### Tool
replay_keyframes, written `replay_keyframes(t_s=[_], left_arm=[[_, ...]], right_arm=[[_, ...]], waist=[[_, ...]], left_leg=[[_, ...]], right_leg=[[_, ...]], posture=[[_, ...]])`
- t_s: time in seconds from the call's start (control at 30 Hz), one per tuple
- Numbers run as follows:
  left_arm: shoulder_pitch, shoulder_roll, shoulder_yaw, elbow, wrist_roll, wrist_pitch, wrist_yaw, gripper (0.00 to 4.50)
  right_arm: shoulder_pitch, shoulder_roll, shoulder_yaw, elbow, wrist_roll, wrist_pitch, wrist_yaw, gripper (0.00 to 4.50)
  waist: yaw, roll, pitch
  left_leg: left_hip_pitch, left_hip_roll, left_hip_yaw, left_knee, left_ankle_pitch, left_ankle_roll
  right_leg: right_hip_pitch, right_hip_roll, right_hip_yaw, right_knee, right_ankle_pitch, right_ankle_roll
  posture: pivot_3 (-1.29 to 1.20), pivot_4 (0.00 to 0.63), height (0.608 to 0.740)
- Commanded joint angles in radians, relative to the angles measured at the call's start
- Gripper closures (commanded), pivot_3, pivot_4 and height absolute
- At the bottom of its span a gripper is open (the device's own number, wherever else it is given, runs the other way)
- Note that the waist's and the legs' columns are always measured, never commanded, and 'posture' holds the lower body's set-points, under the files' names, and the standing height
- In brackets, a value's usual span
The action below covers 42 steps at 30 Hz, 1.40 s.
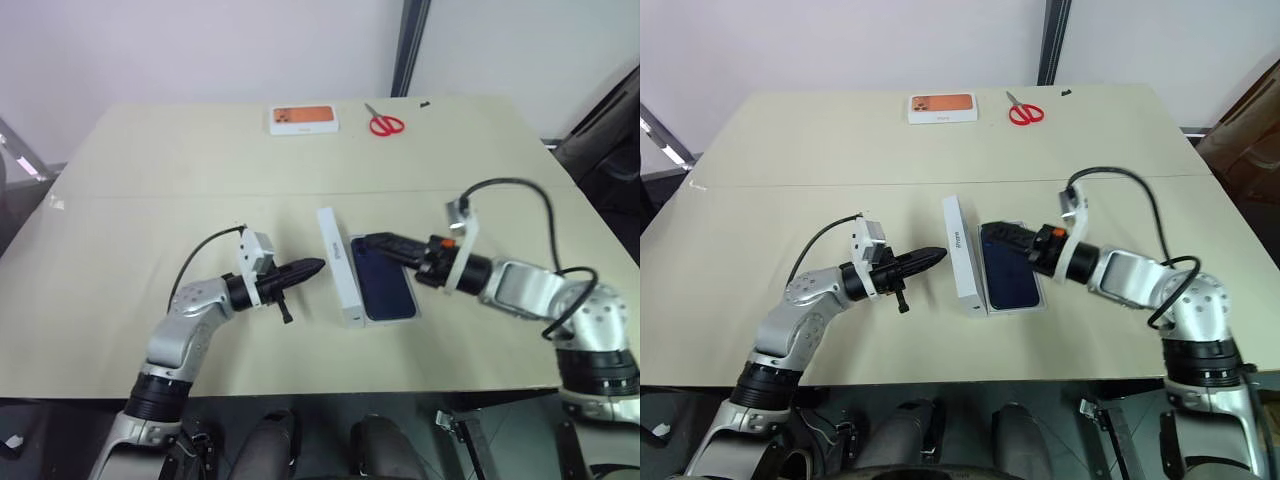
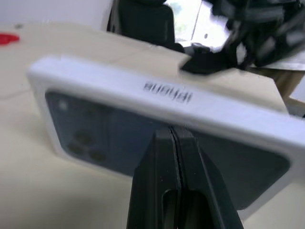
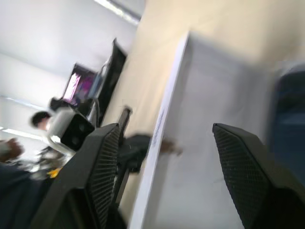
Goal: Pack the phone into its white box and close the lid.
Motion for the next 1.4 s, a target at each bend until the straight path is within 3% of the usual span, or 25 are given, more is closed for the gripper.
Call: replay_keyframes(t_s=[0.03, 0.13, 0.27, 0.37, 0.5, 0.53, 0.83, 1.0, 1.4], left_arm=[[-0.05, -0.027, -0.016, 0.014, 0.014, -0.025, 0.004, 4.5], [-0.086, -0.081, -0.05, 0.067, 0.037, -0.036, 0.011, 4.5], [-0.119, -0.147, -0.087, 0.093, 0.065, -0.056, 0.029, 4.5], [-0.126, -0.146, -0.074, 0.078, 0.052, -0.031, 0.03, 4.5], [-0.117, -0.082, -0.038, 0.068, 0.047, -0.013, 0.023, 4.5], [-0.116, -0.066, -0.026, 0.066, 0.041, -0.006, 0.025, 4.5], [-0.125, 0.019, -0.017, 0.115, 0.068, 0.149, 0.063, 4.5], [-0.149, -0.003, -0.066, 0.124, 0.042, 0.307, 0.044, 4.5], [-0.185, -0.072, -0.076, 0.088, 0.024, 0.344, 0.056, 4.5]], right_arm=[[-0.015, -0.062, -0.003, -0.029, -0.247, -0.084, 0.152, 1.18], [0.004, -0.108, 0.065, -0.044, -0.528, -0.206, 0.261, 1.18], [-0.038, -0.059, 0.044, 0.04, -0.666, -0.275, 0.278, 1.18], [-0.03, -0.058, 0.076, 0.024, -0.809, -0.335, 0.322, 2.05], [0.011, -0.08, 0.154, -0.03, -1.027, -0.448, 0.389, 4.12], [0.029, -0.089, 0.179, -0.049, -1.081, -0.478, 0.411, 4.46], [0.109, -0.086, 0.245, -0.168, -1.268, -0.557, 0.536, 4.46], [0.116, -0.076, 0.239, -0.166, -1.311, -0.546, 0.568, 4.46], [0.14, -0.051, 0.223, -0.203, -1.347, -0.517, 0.632, 4.46]], waist=[[-0.001, 0.0, 0.0], [0.0, 0.0, 0.0], [0.0, 0.0, 0.0], [-0.002, 0.0, 0.0], [-0.003, 0.0, 0.0], [-0.002, 0.0, 0.0], [0.001, 0.0, 0.0], [0.003, 0.0, 0.0], [0.001, 0.0, 0.0]], left_leg=[[0.0, 0.0, 0.0, 0.0, 0.0, 0.0], [0.0, 0.0, 0.0, 0.0, 0.0, 0.0], [0.0, 0.0, 0.001, 0.0, 0.0, 0.0], [0.0, 0.0, 0.001, 0.0, 0.0, 0.0], [0.0, 0.0, 0.001, 0.0, 0.0, 0.0], [0.0, 0.0, 0.001, 0.0, 0.0, 0.0], [0.0, 0.0, 0.0, 0.001, 0.0, -0.001], [0.0, 0.0, 0.0, 0.001, 0.0, -0.001], [0.0, 0.0, 0.0, 0.0, 0.001, -0.001]], right_leg=[[0.0, 0.0, 0.0, 0.0, 0.0, 0.0], [0.0, 0.0, 0.0, 0.0, 0.0, 0.0], [0.0, 0.0, 0.0, 0.0, 0.0, 0.0], [-0.001, 0.0, 0.0, 0.001, 0.0, 0.0], [-0.001, 0.001, 0.001, 0.001, 0.0, 0.0], [-0.001, 0.001, 0.001, 0.001, 0.0, 0.0], [-0.001, 0.0, 0.001, 0.001, 0.0, 0.0], [-0.001, 0.0, 0.001, 0.001, 0.0, 0.0], [-0.001, 0.0, 0.001, 0.001, 0.0, 0.0]], posture=[[0.0, 0.15, 0.734], [0.0, 0.15, 0.734], [0.0, 0.15, 0.734], [0.0, 0.15, 0.734], [0.0, 0.15, 0.734], [0.0, 0.15, 0.734], [0.0, 0.15, 0.734], [0.0, 0.15, 0.734], [0.0, 0.15, 0.734]])
